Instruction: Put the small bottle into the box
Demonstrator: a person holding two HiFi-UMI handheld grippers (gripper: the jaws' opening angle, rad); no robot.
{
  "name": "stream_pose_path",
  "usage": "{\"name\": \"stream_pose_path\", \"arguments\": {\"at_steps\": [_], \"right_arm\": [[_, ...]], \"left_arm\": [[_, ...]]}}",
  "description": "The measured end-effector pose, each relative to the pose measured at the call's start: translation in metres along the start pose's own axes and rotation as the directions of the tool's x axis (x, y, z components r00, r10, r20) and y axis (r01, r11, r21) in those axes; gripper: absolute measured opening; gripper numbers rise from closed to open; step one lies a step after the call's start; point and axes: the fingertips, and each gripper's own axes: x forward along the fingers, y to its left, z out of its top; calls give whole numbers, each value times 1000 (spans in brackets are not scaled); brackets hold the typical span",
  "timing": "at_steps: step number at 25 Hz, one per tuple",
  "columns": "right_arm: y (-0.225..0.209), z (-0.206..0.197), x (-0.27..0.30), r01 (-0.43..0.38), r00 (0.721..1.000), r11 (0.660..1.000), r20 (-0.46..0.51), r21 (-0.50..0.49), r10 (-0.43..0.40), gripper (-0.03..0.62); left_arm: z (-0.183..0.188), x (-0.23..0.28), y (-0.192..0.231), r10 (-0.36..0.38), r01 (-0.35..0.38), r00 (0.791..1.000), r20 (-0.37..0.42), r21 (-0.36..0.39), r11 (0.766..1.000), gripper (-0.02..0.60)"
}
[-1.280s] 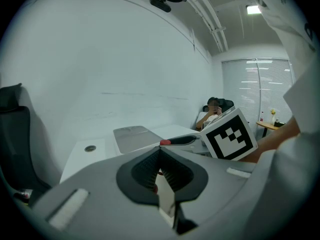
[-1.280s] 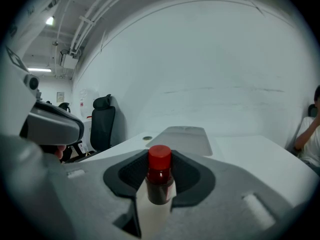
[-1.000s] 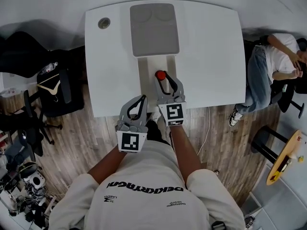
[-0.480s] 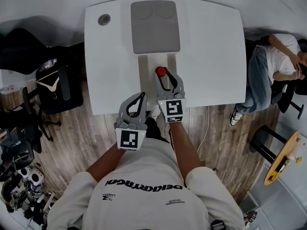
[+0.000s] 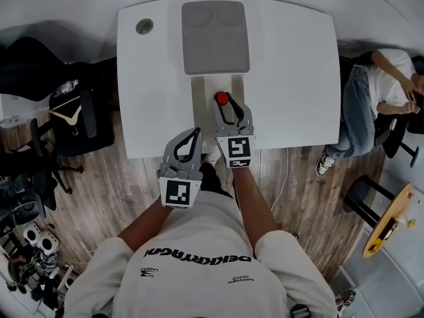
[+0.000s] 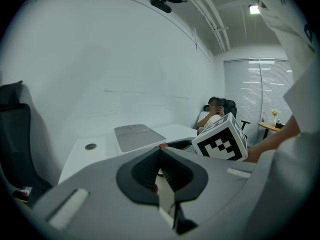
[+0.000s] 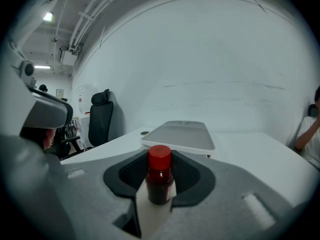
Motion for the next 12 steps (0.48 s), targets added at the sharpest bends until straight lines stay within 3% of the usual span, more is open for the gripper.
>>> {"name": "stream_pose_path", "arguments": {"at_steps": [12], "right_arm": [[0,-2,1,3,1000,1000,-12,16,-3,133]], "left_arm": [[1,-2,2,11,-11,1000,2,-16,1000,8]]}}
